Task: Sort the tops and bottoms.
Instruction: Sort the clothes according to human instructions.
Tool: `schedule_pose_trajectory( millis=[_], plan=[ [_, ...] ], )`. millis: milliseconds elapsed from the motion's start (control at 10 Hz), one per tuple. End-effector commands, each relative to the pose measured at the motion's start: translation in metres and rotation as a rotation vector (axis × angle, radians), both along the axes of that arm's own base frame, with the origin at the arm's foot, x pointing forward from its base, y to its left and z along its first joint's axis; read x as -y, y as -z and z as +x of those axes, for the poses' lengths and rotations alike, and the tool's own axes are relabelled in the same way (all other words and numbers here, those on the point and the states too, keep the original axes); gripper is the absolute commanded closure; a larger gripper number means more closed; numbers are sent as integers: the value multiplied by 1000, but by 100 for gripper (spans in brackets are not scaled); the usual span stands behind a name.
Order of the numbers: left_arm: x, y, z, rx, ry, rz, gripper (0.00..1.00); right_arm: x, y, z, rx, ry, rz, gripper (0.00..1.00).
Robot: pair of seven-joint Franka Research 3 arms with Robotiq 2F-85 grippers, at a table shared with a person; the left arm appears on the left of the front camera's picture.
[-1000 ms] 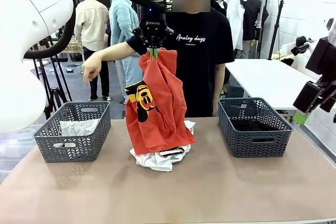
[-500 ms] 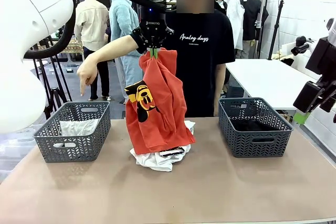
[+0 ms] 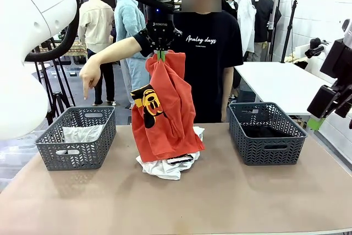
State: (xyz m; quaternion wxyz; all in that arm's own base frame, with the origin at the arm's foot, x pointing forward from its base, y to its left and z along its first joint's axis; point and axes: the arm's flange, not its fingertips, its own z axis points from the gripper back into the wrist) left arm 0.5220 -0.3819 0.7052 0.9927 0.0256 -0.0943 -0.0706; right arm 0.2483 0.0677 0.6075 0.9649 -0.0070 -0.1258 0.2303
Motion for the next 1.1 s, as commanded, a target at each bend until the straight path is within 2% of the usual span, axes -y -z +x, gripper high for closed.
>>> schedule_pose_trajectory(
  millis=[0,400,500,700,900,1000],
  plan=[
    [-3,-4,-1,-1,6,-14,100,0,2,0,-9,3,-5,0],
    [0,0,0,0,0,0,100,0,2,0,-9,3,-5,0],
    [-6,-18,-7,44,12,12,100,0,2,0,-9,3,-5,0],
    [-26,-77,-18,138,47,29,100,0,2,0,-9,3,-5,0],
    [-50,-141,-18,130,147,29,100,0,2,0,-9,3,-5,0],
    [-70,-167,-17,175,117,91,100,0,2,0,-9,3,-5,0]
  ],
)
